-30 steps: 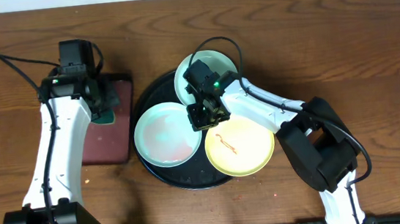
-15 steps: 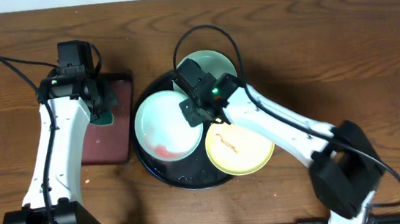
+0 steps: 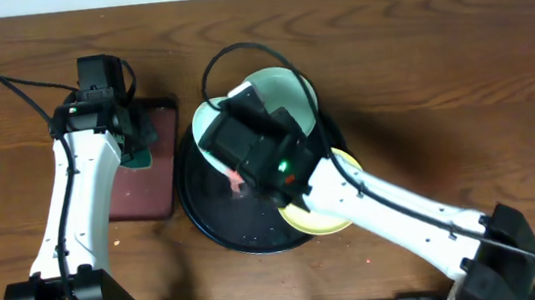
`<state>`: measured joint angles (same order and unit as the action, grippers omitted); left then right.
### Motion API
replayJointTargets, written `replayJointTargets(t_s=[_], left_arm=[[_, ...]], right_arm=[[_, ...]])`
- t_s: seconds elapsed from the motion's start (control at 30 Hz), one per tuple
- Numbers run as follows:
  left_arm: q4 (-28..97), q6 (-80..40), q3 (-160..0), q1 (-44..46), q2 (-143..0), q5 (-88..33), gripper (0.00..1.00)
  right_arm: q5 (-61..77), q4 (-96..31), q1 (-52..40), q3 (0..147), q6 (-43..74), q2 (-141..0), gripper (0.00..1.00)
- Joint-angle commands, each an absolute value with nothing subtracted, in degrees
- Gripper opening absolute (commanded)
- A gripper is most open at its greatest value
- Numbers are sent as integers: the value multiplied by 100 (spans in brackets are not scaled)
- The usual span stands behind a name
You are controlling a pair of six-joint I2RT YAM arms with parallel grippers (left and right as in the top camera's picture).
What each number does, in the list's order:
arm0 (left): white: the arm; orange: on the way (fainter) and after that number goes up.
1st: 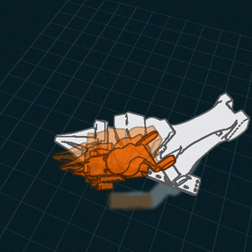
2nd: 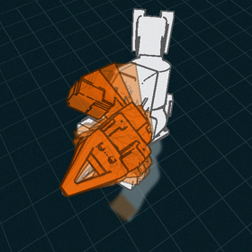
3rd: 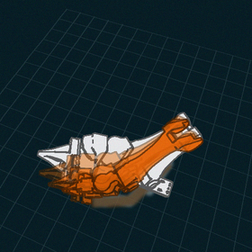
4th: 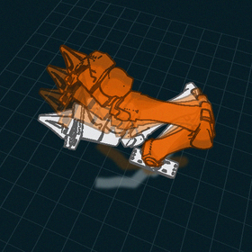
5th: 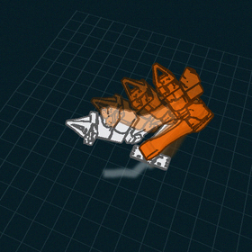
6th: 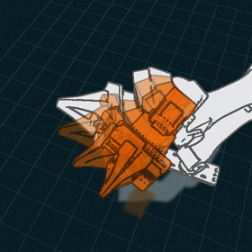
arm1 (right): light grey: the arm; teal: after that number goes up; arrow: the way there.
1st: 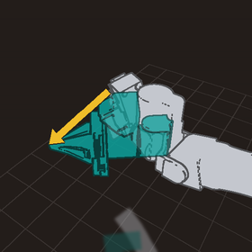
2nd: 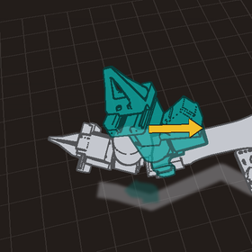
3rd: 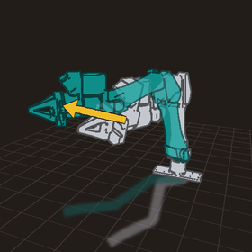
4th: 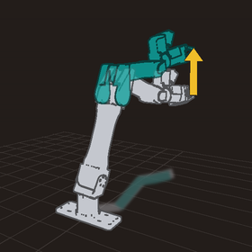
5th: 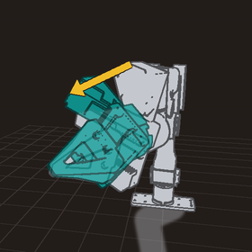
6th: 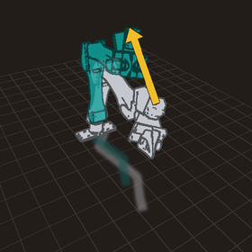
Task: Clean dirty plates on tray and stack at the side
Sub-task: 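Lift the top green plate with the right gripper and place it on the table right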
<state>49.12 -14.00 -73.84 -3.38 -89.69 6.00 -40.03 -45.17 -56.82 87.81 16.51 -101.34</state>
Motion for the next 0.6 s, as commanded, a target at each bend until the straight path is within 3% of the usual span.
replayJointTargets(t_s=[0.0, 0.57], left_arm=[[4923, -1494, -7334, -357, -8986, 670, 7], [4923, -1494, -7334, -357, -8986, 672, 7]], right_arm=[[-5288, -4504, -5968, 8888, 1409, -9870, 1], [-7612, -4523, -6947, 8888, 1210, -9769, 1]])
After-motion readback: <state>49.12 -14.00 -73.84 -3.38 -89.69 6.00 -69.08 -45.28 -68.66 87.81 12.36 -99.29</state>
